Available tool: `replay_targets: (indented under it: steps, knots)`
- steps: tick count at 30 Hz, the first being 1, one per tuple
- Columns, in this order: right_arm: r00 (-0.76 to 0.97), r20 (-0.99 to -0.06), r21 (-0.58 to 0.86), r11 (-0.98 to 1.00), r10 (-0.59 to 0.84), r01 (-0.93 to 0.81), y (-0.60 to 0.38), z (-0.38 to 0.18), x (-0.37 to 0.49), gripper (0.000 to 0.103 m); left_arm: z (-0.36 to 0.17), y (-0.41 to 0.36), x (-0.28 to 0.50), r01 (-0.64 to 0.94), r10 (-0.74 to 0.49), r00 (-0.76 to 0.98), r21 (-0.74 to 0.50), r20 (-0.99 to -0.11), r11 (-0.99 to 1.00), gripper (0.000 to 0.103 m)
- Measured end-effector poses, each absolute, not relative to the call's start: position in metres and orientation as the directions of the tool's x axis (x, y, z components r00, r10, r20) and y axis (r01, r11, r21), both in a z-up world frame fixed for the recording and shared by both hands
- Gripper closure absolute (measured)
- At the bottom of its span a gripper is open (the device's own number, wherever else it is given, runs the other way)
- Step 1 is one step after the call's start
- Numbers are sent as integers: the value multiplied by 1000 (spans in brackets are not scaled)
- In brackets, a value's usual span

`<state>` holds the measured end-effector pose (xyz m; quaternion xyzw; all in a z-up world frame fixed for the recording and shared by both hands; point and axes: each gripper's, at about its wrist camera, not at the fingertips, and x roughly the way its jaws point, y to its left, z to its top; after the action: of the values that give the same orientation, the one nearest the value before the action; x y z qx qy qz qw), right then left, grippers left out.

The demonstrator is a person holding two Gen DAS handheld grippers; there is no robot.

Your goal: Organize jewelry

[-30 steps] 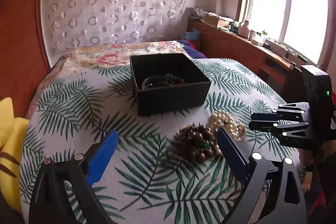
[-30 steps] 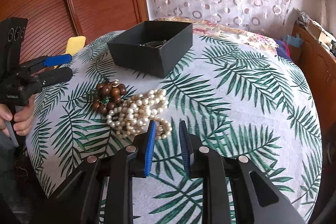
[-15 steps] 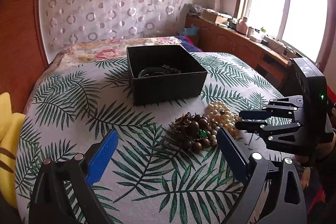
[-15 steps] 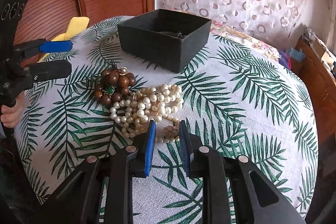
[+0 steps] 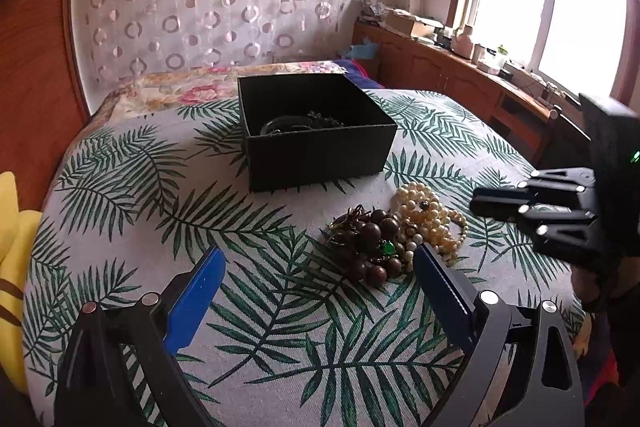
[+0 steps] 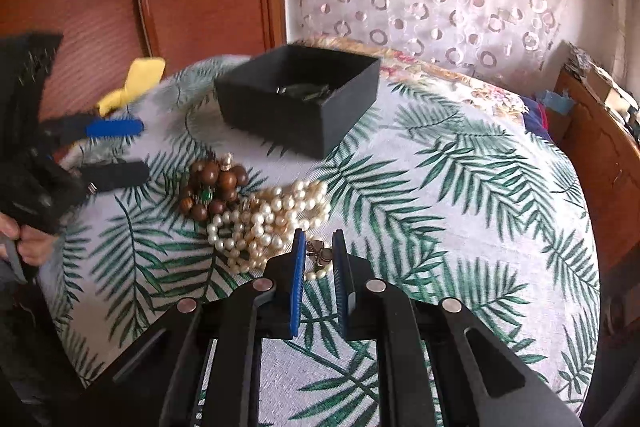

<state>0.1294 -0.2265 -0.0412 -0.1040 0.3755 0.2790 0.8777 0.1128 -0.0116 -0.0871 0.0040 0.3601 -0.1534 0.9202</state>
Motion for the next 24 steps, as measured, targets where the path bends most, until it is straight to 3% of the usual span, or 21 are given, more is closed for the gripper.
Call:
replay_targets:
  steps: [4, 8, 13, 18, 24]
  knots:
    - [578, -700, 38, 830, 420, -557, -233, -33, 127, 88, -89, -16, 118, 301, -294, 682, -110, -670, 947, 12]
    - [576, -698, 48, 831, 425, -555, -233, -33, 125, 88, -91, -26, 125, 332, -309, 664, -102, -681, 938, 28]
    - [573, -700, 54, 831, 427, -554, -234, -36, 125, 88, -93, -40, 133, 367, -323, 642, -92, -695, 926, 36]
    - [573, -699, 59, 832, 429, -551, -234, -37, 125, 88, -97, -54, 142, 391, -317, 621, -67, -717, 918, 58]
    - [572, -699, 65, 835, 429, -547, -237, -39, 125, 88, -101, -63, 141, 404, -295, 627, -23, -721, 914, 71]
